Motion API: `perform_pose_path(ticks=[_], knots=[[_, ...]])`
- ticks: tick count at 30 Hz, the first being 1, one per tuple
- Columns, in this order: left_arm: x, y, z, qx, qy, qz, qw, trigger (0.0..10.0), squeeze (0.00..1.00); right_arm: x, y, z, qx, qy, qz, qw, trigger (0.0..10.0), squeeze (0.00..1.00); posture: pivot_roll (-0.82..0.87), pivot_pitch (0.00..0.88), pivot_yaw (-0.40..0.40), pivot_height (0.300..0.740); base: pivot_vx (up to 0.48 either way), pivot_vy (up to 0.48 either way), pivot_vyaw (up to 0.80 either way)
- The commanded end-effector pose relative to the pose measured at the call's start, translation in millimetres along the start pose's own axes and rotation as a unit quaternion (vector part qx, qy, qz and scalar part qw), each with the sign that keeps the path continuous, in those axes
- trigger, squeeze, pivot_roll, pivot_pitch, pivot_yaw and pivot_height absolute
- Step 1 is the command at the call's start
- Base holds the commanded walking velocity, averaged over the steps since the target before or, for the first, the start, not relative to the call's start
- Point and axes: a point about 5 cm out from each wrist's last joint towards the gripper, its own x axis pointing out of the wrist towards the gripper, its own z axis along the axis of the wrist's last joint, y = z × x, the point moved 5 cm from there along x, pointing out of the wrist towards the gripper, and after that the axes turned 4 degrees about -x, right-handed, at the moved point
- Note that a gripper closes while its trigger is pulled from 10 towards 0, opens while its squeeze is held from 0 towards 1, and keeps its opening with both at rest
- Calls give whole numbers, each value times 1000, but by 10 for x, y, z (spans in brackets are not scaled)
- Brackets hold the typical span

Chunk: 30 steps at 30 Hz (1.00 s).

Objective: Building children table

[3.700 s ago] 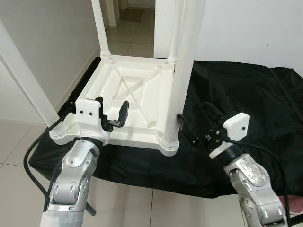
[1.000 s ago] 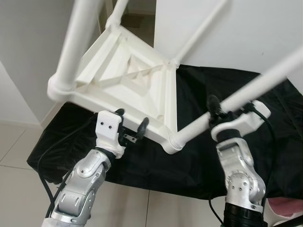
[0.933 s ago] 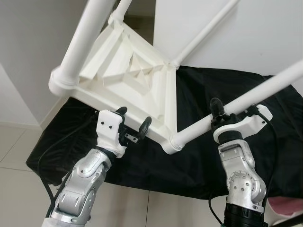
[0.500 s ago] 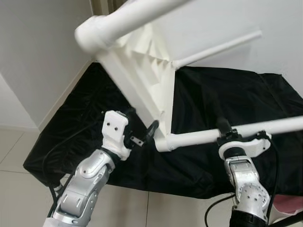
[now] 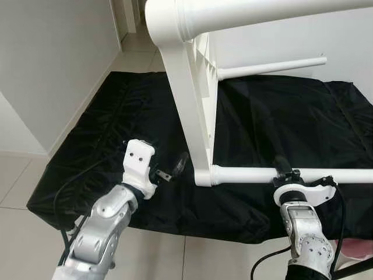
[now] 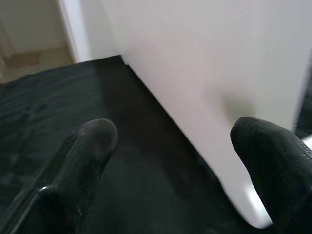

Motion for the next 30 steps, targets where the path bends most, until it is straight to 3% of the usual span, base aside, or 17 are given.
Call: perform_pose_path(ticks=[1,5,9,15,24,25,26,30], knots=[[35,249,-13,1,6,97,995,10000,0,-145,-228,-417,62,46,-33,996,10000,0,-53,51,41,740,0,0,0],[206,484,199,-18,-17,167,986,10000,0,-160,-277,-403,66,47,-34,996,10000,0,-53,52,40,740,0,0,0],[302,547,355,-27,-30,195,980,10000,0,-177,-272,-410,64,52,-27,996,10000,0,-57,54,40,740,0,0,0],[475,455,669,4,-56,205,977,10000,0,-275,-380,-396,68,57,-27,996,10000,0,-59,60,46,740,0,0,0],[562,383,977,22,-80,190,978,10000,0,-457,-536,-358,96,59,-24,993,10000,0,-54,70,66,740,0,0,0],[575,383,1035,25,-85,189,978,10000,0,-508,-540,-359,99,62,-11,993,10000,235,-54,70,66,740,0,0,0],[586,382,1080,27,-88,189,978,10000,0,-552,-558,-363,100,67,-5,993,10000,1000,-55,71,68,740,0,0,0],[602,363,1123,34,-91,189,977,10000,0,-617,-662,-356,95,70,-12,993,10000,1000,-55,71,70,740,0,0,0]])
